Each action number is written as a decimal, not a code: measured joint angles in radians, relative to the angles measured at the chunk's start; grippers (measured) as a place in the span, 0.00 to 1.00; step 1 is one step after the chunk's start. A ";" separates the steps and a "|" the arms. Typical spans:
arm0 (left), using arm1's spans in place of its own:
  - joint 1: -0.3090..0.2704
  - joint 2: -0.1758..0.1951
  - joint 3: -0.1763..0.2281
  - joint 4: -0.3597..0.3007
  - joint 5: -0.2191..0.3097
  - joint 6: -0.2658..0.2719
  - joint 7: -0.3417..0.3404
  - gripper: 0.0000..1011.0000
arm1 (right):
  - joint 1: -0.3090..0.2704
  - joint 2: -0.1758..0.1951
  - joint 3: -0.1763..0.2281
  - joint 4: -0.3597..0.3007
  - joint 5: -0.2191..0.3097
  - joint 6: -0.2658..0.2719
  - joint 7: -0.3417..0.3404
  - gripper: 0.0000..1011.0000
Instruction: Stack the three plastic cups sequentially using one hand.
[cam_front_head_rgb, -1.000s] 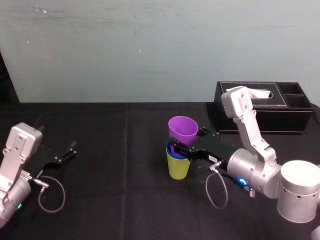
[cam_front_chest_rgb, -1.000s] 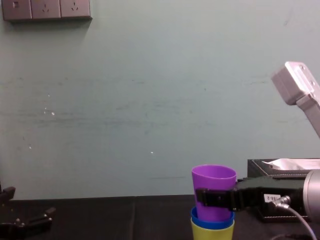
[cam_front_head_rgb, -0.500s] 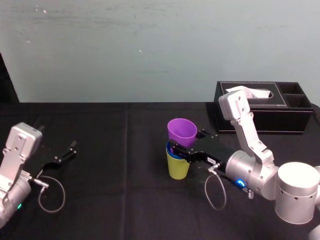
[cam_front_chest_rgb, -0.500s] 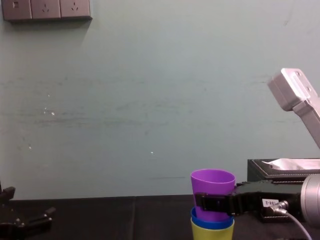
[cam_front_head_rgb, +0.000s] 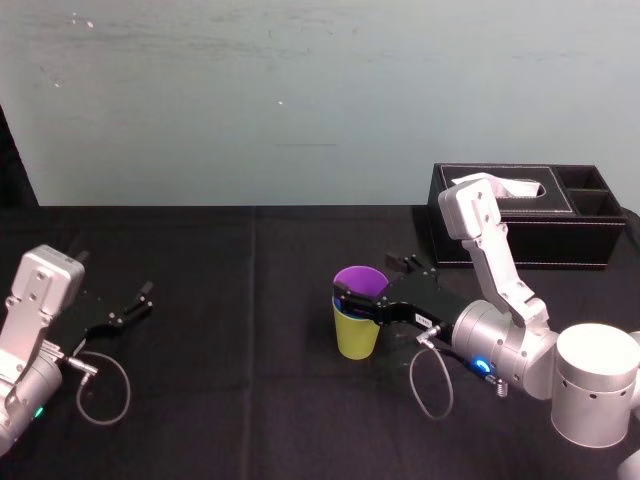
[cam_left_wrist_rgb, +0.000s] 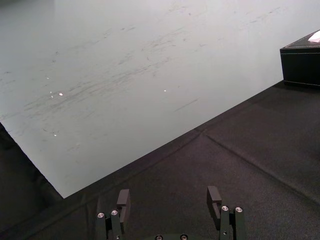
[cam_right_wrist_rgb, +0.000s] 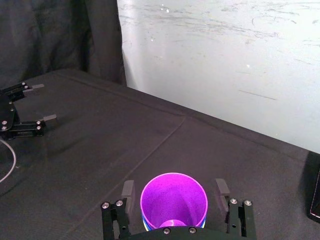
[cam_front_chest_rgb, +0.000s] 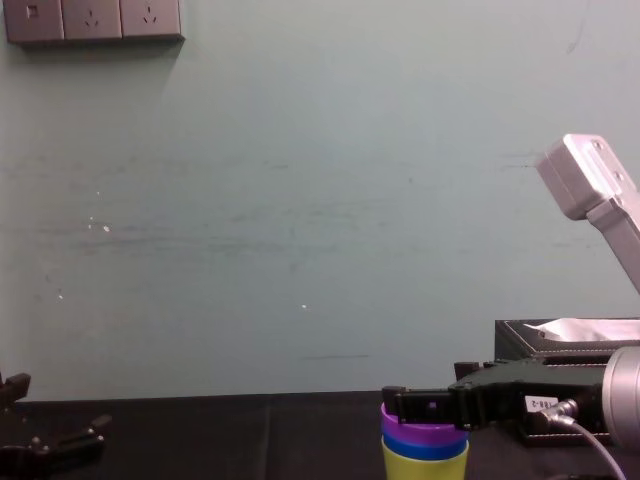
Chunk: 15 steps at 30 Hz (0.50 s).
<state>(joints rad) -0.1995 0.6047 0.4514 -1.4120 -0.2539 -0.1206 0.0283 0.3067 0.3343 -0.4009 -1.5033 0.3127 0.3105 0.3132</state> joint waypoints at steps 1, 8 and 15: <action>0.000 0.000 0.000 0.000 0.000 0.000 0.000 0.99 | 0.000 0.000 0.000 0.000 0.000 0.000 0.000 0.99; 0.000 0.000 0.000 0.000 0.000 0.000 0.000 0.99 | 0.000 0.000 0.000 -0.001 0.000 0.001 0.000 0.99; 0.000 0.000 0.000 0.000 0.000 0.000 0.000 0.99 | -0.024 -0.002 0.034 -0.022 0.021 -0.033 -0.004 0.99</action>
<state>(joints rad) -0.1995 0.6047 0.4514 -1.4120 -0.2539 -0.1206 0.0283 0.2832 0.3326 -0.3672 -1.5252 0.3337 0.2776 0.3090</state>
